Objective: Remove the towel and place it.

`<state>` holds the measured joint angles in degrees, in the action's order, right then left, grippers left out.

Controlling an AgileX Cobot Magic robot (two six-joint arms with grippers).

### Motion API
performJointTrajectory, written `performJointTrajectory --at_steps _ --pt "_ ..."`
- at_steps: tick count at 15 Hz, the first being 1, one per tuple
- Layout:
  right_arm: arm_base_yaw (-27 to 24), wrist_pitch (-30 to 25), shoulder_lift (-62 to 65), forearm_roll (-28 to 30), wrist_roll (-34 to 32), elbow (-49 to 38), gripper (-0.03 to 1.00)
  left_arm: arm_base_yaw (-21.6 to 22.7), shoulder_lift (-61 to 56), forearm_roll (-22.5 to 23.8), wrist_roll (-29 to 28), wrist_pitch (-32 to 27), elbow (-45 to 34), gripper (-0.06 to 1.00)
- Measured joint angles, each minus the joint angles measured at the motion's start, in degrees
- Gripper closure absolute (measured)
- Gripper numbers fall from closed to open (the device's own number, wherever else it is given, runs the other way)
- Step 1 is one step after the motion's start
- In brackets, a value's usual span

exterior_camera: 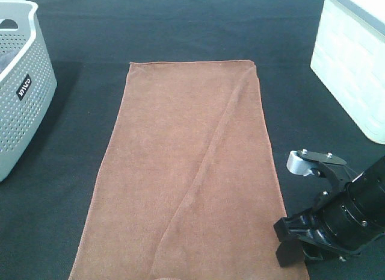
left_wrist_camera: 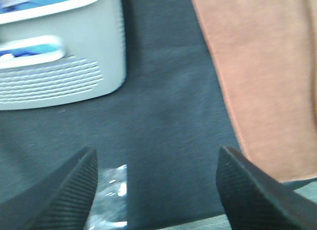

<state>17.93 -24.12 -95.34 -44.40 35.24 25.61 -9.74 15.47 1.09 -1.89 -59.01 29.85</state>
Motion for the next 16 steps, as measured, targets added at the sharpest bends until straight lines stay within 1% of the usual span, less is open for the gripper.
performJointTrajectory --at_steps 2,5,8,10,11,16 --pt "0.2 0.3 -0.4 1.7 -0.7 0.1 0.56 0.0 -5.5 1.1 -0.2 -0.7 -0.2 0.3" --pt "0.2 0.9 -0.7 3.4 -1.9 0.1 0.76 0.0 -13.1 1.1 -0.3 -1.0 -0.7 0.3" --pt "0.2 0.9 -1.1 4.0 -1.9 0.1 0.96 0.0 -15.5 1.2 -0.5 -1.0 -0.9 0.3" --pt "0.2 0.9 -1.1 5.7 -4.6 0.1 0.97 0.0 -15.8 1.2 -0.5 -1.0 -0.9 0.3" --pt "0.2 0.9 -1.1 7.2 -7.0 0.2 0.97 0.0 -15.8 1.2 -0.5 -1.0 -0.9 0.3" --pt "0.7 0.3 -0.7 20.1 -23.3 0.8 0.97 0.0 -15.8 1.2 -0.5 -1.0 -0.9 0.3"
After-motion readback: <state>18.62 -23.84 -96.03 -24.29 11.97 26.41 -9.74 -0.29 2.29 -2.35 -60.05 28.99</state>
